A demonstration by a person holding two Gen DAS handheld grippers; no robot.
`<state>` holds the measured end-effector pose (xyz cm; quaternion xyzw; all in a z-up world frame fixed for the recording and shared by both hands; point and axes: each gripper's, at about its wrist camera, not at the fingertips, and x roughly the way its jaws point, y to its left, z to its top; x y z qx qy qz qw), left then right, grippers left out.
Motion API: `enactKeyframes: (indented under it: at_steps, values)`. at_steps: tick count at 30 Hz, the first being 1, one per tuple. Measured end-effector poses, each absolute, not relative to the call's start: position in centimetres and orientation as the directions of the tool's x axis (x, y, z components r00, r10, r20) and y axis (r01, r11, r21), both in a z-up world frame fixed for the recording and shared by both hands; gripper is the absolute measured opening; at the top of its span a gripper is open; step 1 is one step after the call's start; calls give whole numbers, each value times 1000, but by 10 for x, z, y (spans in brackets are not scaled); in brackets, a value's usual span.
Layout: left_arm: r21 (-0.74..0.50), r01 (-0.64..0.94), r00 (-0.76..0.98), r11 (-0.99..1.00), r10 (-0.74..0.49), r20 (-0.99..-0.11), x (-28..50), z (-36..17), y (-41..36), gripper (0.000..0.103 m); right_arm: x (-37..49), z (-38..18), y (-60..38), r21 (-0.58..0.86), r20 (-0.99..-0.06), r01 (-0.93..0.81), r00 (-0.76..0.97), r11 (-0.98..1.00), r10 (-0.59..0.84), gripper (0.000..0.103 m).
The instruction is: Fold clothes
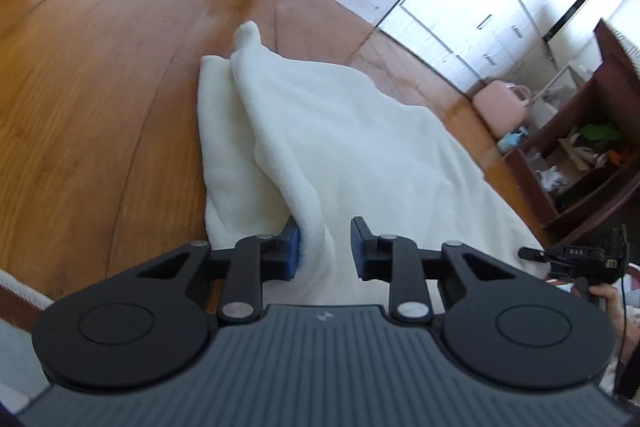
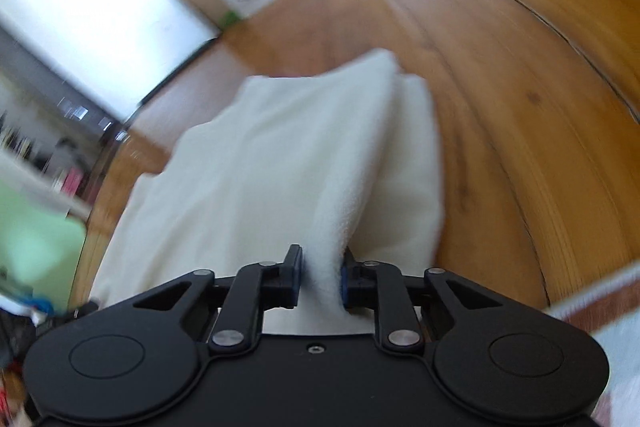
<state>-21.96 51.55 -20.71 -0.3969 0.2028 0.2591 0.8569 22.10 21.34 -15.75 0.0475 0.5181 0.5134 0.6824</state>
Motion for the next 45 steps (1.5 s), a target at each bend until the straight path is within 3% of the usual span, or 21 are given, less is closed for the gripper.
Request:
enactKeyframes:
  at_steps: [1,3,5,8,11,12,14,16,19,23,27,29,32,34,36,38,39,41,43,45]
  values:
    - [-586,-607,782,537,270,-562,-218,-210,520,26,221,-162,213,600,-666,-641,-68,478,743,24]
    - [-603,-614,775,510,244,-583,-214,-216,527,27,214,-159,215,534,-696,-697,-40,479,717,13]
    - [-592,-631,753,501,213,-622,-209,-218,532,6,206,-148,217,458,-705,-757,10,466,709,11]
    - [-729,-557,822,399,142,-551,-229,-208,544,6,206,-108,191,522,-561,-759,37,389,827,11]
    - [-641,-647,748,413,177,-640,-254,-190,547,5,204,-85,164,495,-509,-798,55,344,859,9]
    - [-559,-686,692,466,182,-699,-254,-190,538,5,202,-84,160,442,-540,-825,68,352,839,9]
    - [-400,-731,579,553,193,-792,-246,-201,515,6,200,-112,167,295,-719,-868,73,399,691,9]
    - [-358,-748,536,560,190,-823,-240,-216,500,5,197,-141,172,249,-810,-867,57,432,583,9]
    - [-343,-754,538,560,227,-812,-243,-205,499,6,187,-141,164,247,-773,-857,108,453,625,9]
    - [-443,-734,614,515,227,-756,-261,-188,510,6,193,-128,140,322,-703,-825,121,465,701,9]
    - [-387,-775,549,500,230,-803,-251,-202,504,8,182,-136,138,219,-745,-839,185,498,640,10]
    - [-316,-819,478,479,263,-838,-251,-202,501,25,175,-141,139,154,-769,-844,224,513,599,15]
    - [-199,-882,369,428,362,-856,-261,-184,498,44,168,-136,123,99,-779,-792,315,603,542,40]
    - [-175,-902,345,396,413,-843,-274,-170,494,41,162,-131,109,68,-781,-745,374,664,500,41]
    - [-220,-901,372,375,404,-836,-288,-162,489,43,151,-126,96,20,-784,-716,422,697,456,49]
    - [-376,-862,482,339,321,-815,-305,-164,487,44,150,-125,92,-17,-796,-682,452,731,403,50]
    - [-472,-825,552,312,263,-791,-310,-170,485,44,155,-127,91,15,-805,-669,433,743,405,50]
    - [-625,-745,663,233,147,-734,-313,-187,483,44,171,-140,81,266,-819,-616,261,741,511,50]
    - [-705,-698,715,128,61,-697,-310,-207,478,44,180,-155,68,498,-779,-489,111,716,617,51]
    - [-745,-665,746,52,0,-666,-304,-222,472,44,182,-170,62,627,-722,-365,61,688,690,60]
